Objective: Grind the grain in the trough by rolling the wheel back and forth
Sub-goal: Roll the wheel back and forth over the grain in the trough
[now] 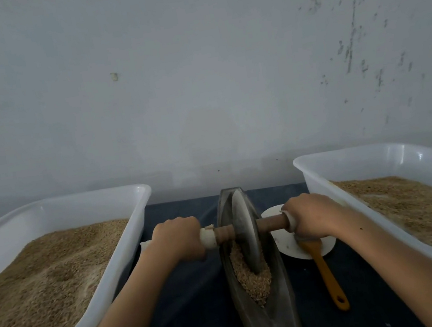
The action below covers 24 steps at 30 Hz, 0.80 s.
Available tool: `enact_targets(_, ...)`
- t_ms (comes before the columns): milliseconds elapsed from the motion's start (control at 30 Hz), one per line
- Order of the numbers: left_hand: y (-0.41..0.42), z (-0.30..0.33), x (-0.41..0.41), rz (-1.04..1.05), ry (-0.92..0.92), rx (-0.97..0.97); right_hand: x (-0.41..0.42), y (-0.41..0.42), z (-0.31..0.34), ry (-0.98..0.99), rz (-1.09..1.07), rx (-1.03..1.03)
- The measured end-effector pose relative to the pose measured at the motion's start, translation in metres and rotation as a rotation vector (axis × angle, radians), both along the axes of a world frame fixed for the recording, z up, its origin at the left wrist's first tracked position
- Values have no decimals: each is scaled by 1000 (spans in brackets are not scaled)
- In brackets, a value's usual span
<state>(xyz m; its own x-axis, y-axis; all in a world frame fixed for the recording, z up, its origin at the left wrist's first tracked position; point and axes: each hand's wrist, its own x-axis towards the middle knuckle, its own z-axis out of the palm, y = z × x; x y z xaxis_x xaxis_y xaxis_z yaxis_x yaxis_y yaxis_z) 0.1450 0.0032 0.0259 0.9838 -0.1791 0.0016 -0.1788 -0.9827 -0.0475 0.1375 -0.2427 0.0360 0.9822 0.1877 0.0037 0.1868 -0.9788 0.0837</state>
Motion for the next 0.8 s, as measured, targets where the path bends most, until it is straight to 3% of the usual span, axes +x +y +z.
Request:
enact_targets(200, 2, -4, 0, 25, -26, -60, 1, 8, -9, -209, -30, -17)
enact_targets(400, -3, -9, -2, 13, -259, -59, 9, 3, -28, -429, -10, 23)
enact_targets(533, 1, -8, 0, 6, -157, -85, 8, 4, -24, -393, -20, 6)
enact_targets(800, 4, -6, 5, 4, -18, -29, -6, 8, -2, -90, -68, -19)
